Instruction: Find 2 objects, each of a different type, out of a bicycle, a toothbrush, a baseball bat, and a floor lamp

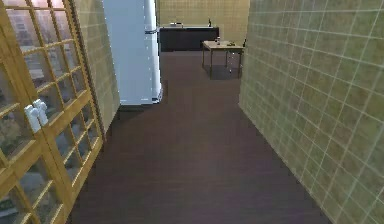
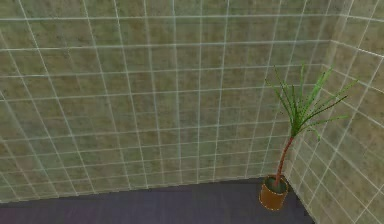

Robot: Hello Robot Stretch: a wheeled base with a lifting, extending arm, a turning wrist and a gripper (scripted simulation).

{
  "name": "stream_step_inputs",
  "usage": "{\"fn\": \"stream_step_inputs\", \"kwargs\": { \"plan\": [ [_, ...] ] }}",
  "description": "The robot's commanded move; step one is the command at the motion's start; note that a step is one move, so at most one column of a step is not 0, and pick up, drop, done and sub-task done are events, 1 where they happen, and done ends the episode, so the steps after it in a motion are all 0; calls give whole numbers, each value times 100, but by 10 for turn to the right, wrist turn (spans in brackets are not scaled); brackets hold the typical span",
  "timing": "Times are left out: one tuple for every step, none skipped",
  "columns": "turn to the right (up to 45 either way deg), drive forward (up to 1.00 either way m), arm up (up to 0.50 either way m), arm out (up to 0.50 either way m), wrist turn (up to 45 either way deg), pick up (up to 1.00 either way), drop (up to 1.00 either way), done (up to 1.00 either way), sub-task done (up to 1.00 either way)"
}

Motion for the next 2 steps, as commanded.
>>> {"fn": "stream_step_inputs", "kwargs": {
  "plan": [
    [0, 100, 0, 0, 0, 0, 0, 0, 0],
    [0, 100, 0, 0, 0, 0, 0, 0, 0]
  ]
}}
